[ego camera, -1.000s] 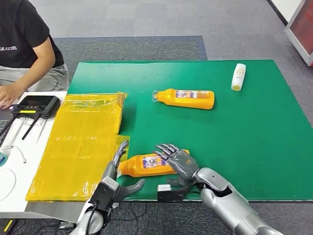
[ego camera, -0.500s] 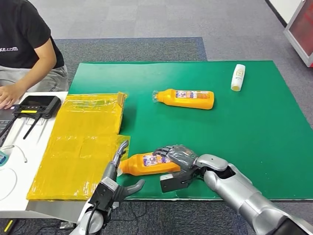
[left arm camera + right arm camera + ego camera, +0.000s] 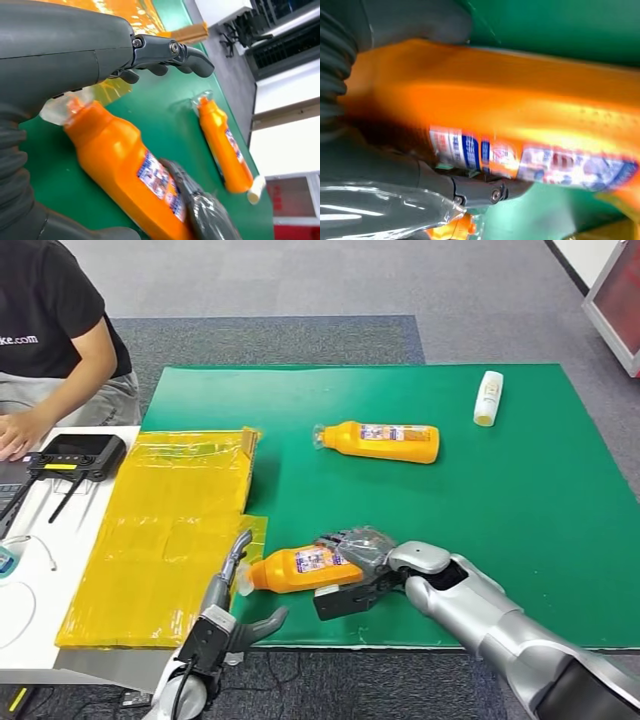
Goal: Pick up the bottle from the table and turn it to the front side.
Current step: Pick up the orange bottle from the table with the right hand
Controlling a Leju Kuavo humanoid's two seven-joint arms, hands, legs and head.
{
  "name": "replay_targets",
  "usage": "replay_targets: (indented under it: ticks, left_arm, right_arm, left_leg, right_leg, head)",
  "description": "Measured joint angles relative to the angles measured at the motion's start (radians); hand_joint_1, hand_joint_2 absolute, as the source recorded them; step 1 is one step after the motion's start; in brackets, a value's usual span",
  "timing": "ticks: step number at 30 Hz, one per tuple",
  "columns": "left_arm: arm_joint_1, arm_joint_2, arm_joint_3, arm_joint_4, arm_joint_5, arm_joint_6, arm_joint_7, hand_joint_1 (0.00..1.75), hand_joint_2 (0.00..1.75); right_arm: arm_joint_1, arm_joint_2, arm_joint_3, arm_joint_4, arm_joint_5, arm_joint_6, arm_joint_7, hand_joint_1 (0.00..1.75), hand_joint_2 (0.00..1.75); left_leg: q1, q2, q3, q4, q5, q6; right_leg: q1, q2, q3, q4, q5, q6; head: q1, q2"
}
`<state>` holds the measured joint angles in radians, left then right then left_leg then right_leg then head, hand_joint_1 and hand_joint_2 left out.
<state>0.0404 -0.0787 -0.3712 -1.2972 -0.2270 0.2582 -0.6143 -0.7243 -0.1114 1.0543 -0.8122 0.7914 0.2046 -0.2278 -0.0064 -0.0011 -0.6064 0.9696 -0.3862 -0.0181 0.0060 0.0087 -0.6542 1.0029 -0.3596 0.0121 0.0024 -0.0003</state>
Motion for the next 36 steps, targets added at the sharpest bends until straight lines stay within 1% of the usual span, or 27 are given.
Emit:
replay_targets:
  ticks: [3, 6, 11, 13, 15, 17, 21, 25, 28, 31, 33, 36]
  left_arm:
    - [0.010, 0.000, 0.006, 0.000, -0.008, 0.013, 0.000, 0.00, 1.75]
    - [0.015, -0.001, 0.008, -0.001, -0.018, 0.024, 0.000, 0.00, 1.75]
    - [0.019, -0.001, 0.009, -0.001, -0.025, 0.035, 0.000, 0.00, 1.75]
    - [0.019, -0.001, 0.009, -0.001, -0.026, 0.035, 0.000, 0.00, 1.75]
    - [0.019, -0.001, 0.010, -0.001, -0.027, 0.035, 0.000, 0.00, 1.75]
    - [0.018, -0.001, 0.010, -0.001, -0.028, 0.035, 0.000, 0.00, 1.75]
    - [0.014, -0.001, 0.010, -0.001, -0.031, 0.034, 0.000, 0.00, 1.75]
    - [0.012, -0.001, 0.010, -0.001, -0.035, 0.033, -0.001, 0.00, 1.75]
    - [0.012, -0.001, 0.012, -0.001, -0.035, 0.028, -0.003, 0.00, 1.75]
    - [0.012, -0.001, 0.016, -0.006, -0.035, 0.017, -0.006, 0.00, 1.75]
    - [0.012, -0.001, 0.019, -0.012, -0.035, 0.011, -0.006, 0.00, 1.75]
    - [0.013, -0.001, 0.025, -0.029, -0.036, 0.011, -0.013, 0.00, 1.75]
  right_arm:
    - [-0.026, 0.014, 0.035, 0.031, 0.028, 0.028, 0.036, 0.00, 1.75]
    - [-0.056, 0.026, 0.069, 0.065, 0.033, 0.073, 0.049, 0.00, 1.75]
    - [-0.083, 0.043, 0.103, 0.106, 0.028, 0.086, 0.070, 0.00, 1.75]
    - [-0.088, 0.048, 0.109, 0.116, 0.020, 0.086, 0.072, 0.62, 1.75]
    - [-0.091, 0.053, 0.113, 0.128, 0.009, 0.088, 0.067, 1.49, 1.75]
    - [-0.094, 0.058, 0.117, 0.139, -0.003, 0.087, 0.058, 1.75, 1.75]
    - [-0.095, 0.065, 0.120, 0.158, -0.021, 0.063, 0.053, 1.75, 1.75]
    - [-0.086, 0.070, 0.120, 0.171, -0.030, 0.001, 0.056, 1.75, 1.75]
    - [-0.069, 0.070, 0.112, 0.173, -0.040, -0.093, 0.044, 1.75, 1.75]
    - [-0.026, 0.068, 0.075, 0.164, -0.059, -0.215, 0.023, 1.75, 1.75]
    - [0.021, 0.066, 0.030, 0.140, -0.082, -0.293, 0.003, 1.75, 1.75]
    - [0.113, 0.062, -0.068, 0.075, -0.121, -0.381, -0.034, 1.75, 1.75]
  left_leg:
    - [0.000, 0.000, 0.000, 0.000, 0.000, 0.000]
    - [0.000, 0.000, 0.001, 0.000, 0.001, 0.000]
    - [0.000, 0.000, 0.001, 0.000, 0.000, 0.000]
    - [0.000, 0.000, 0.001, 0.000, 0.000, 0.000]
    - [0.000, 0.000, 0.002, 0.000, 0.000, 0.000]
    - [0.000, 0.000, 0.003, 0.000, 0.000, 0.000]
    - [0.000, 0.000, 0.005, 0.000, -0.001, 0.000]
    - [0.000, 0.000, 0.006, 0.000, -0.002, 0.001]
    - [0.000, 0.000, 0.008, 0.000, -0.004, 0.002]
    - [0.000, 0.002, 0.010, 0.000, -0.005, 0.001]
    - [0.000, 0.003, 0.011, 0.000, -0.006, 0.002]
    - [0.001, 0.002, 0.010, 0.000, -0.006, 0.002]
  right_leg:
    - [0.000, 0.000, 0.000, 0.000, 0.000, 0.000]
    - [0.000, 0.000, 0.001, 0.000, 0.000, 0.000]
    - [0.000, -0.001, 0.001, 0.000, 0.000, 0.000]
    - [0.000, 0.000, 0.001, -0.001, 0.000, 0.000]
    - [0.000, 0.000, 0.002, -0.001, 0.000, 0.001]
    - [0.000, 0.000, 0.003, -0.001, 0.000, 0.001]
    - [0.000, 0.000, 0.005, -0.001, 0.000, 0.001]
    - [0.000, 0.000, 0.006, -0.001, 0.000, 0.000]
    - [0.000, 0.001, 0.007, -0.002, 0.000, 0.000]
    - [0.001, 0.003, 0.009, -0.002, 0.000, 0.000]
    - [0.001, 0.004, 0.010, -0.002, 0.000, 0.000]
    - [0.001, 0.003, 0.010, -0.002, -0.001, 0.000]
  head:
    - [0.000, 0.000]
    - [0.000, 0.000]
    - [0.000, 0.000]
    - [0.000, 0.000]
    - [0.000, 0.000]
    - [0.000, 0.000]
    - [0.000, 0.000]
    - [0.000, 0.000]
    - [0.000, 0.000]
    - [0.000, 0.000]
    - [0.000, 0.000]
    - [0.000, 0.000]
